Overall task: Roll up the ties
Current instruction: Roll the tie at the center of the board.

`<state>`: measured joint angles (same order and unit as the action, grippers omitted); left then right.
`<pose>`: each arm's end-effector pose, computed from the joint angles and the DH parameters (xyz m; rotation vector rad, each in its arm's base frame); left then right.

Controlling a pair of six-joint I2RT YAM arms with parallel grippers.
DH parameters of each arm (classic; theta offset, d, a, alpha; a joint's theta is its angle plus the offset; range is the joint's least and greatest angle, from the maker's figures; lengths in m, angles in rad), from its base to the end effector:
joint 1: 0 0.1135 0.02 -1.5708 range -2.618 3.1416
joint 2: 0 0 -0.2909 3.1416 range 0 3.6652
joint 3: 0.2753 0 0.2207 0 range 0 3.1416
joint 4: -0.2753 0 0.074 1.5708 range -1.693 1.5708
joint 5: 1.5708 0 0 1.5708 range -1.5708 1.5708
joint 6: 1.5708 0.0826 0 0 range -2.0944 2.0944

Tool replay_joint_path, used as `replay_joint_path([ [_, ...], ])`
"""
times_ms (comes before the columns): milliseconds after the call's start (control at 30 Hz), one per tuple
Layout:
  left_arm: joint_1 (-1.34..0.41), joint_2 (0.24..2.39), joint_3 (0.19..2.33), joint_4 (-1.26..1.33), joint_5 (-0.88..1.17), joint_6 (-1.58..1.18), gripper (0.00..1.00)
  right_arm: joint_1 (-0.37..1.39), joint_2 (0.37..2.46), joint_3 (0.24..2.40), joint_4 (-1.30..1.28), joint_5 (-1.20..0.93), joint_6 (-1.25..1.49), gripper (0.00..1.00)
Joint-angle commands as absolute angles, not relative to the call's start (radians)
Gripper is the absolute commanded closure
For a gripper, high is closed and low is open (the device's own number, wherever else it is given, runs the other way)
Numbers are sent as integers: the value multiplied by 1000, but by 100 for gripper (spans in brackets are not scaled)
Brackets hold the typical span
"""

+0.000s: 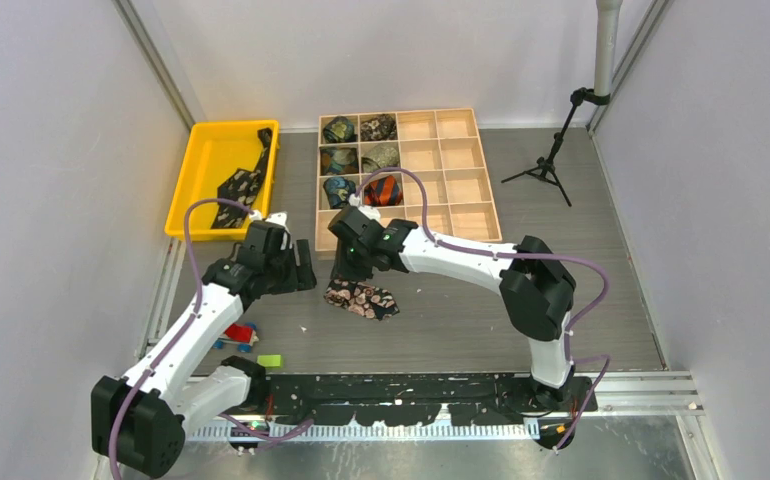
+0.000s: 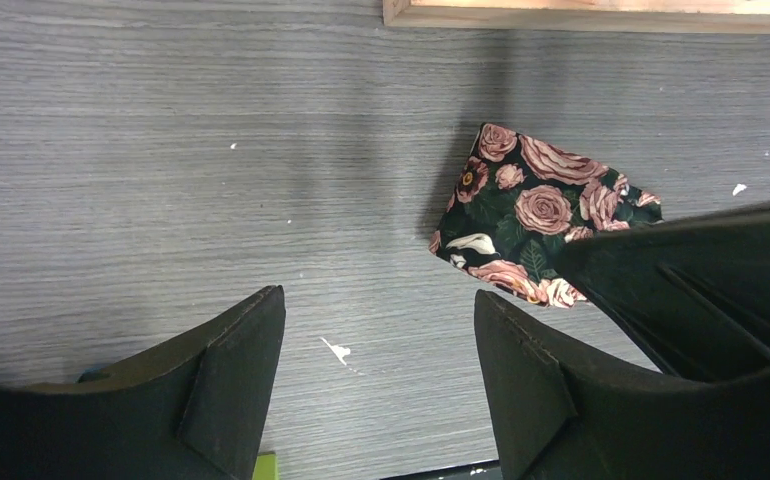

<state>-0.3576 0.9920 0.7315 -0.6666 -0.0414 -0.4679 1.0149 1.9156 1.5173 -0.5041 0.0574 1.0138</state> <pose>0.1656 -0.0582 0.2351 -0.1563 2.5159 -0.2894 0.2332 0.3664 0.2374 0.0249 2.6450 0.7397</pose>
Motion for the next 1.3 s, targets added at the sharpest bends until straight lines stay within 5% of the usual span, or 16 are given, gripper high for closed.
replay_joint_path([
  [0, -321, 962, 709, -587, 60, -494, 29, 1013, 1939, 1551, -481, 53, 1016, 73],
  [1267, -316, 1169, 531, -175, 383, -523, 26, 1005, 1815, 1299, -461, 137, 1021, 76],
])
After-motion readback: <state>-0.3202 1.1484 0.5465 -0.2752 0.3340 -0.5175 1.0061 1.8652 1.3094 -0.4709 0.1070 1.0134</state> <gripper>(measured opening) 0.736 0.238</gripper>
